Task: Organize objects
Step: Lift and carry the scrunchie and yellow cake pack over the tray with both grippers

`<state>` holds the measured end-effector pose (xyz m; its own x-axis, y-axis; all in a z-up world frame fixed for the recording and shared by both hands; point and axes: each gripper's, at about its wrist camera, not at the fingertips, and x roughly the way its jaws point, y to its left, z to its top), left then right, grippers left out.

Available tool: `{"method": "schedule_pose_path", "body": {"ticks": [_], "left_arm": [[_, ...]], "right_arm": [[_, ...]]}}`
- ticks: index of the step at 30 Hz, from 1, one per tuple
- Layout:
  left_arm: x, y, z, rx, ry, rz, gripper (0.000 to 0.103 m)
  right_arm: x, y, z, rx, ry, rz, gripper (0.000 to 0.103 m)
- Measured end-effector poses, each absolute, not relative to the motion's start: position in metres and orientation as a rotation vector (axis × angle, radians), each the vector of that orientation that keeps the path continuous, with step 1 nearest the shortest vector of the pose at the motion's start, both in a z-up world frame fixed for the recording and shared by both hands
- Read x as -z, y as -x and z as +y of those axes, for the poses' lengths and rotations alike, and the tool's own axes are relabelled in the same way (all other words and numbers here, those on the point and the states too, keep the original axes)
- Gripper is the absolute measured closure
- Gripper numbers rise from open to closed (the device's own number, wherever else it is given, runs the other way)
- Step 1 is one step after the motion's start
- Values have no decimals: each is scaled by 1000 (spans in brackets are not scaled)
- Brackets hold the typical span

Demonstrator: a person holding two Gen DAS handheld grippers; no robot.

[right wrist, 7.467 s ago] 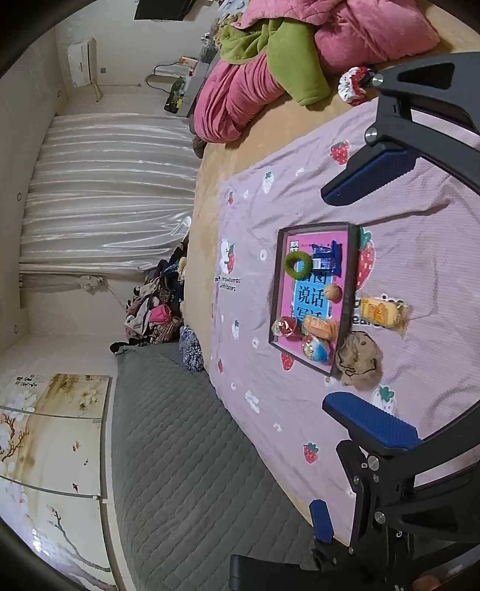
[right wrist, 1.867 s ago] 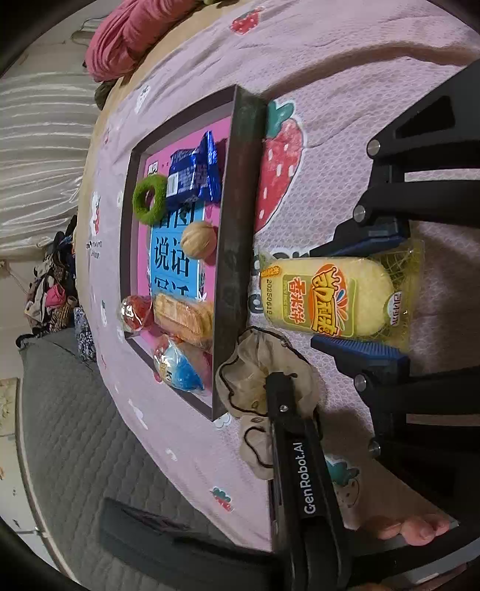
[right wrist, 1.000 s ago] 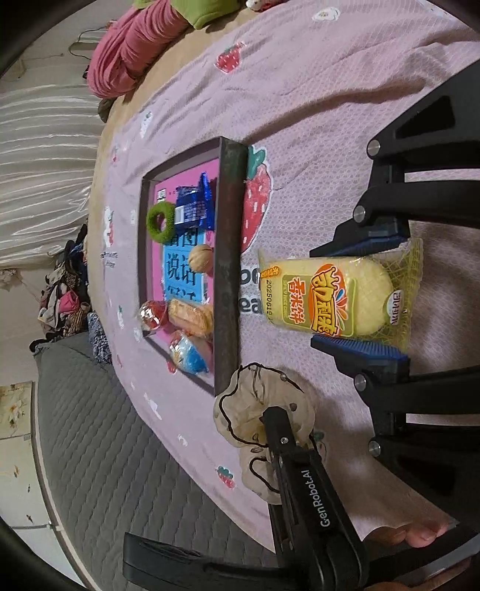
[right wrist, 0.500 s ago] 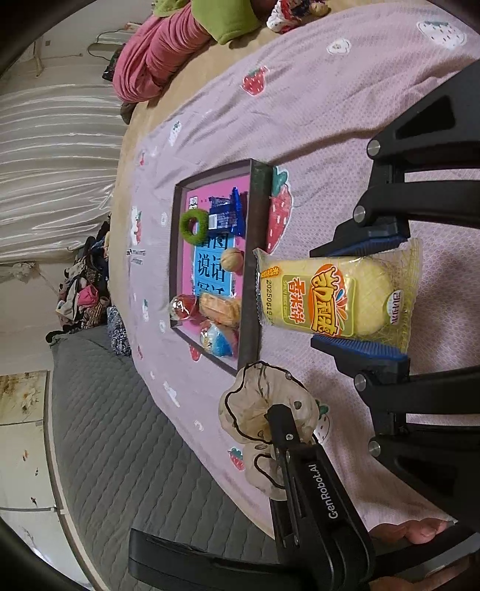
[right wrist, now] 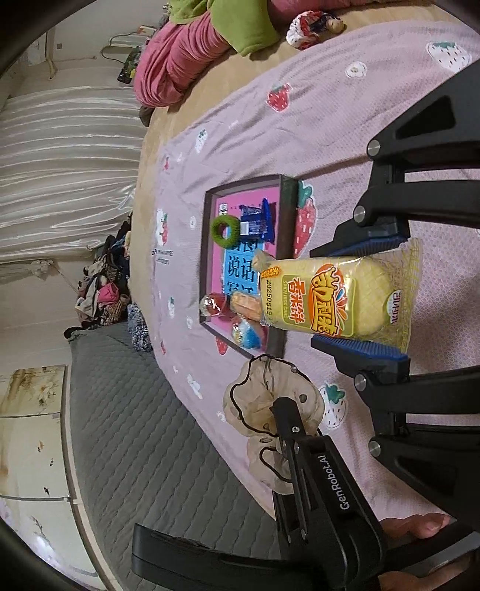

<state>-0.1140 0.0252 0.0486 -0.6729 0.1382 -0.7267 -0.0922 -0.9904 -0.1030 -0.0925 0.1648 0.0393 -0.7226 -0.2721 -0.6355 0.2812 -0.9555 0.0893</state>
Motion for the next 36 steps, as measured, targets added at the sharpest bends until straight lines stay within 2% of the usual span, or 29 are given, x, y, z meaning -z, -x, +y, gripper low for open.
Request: {"method": "schedule_pose_path", "body": {"ticks": [18, 36], "left_arm": [[-81, 133, 43, -2783, 1110, -52, 86], [-95, 194, 68, -2799, 1035, 17, 86]], "right_arm": [[-83, 109, 176, 2712, -861, 56, 63], [-100, 163, 196, 2761, -796, 53, 63]]}}
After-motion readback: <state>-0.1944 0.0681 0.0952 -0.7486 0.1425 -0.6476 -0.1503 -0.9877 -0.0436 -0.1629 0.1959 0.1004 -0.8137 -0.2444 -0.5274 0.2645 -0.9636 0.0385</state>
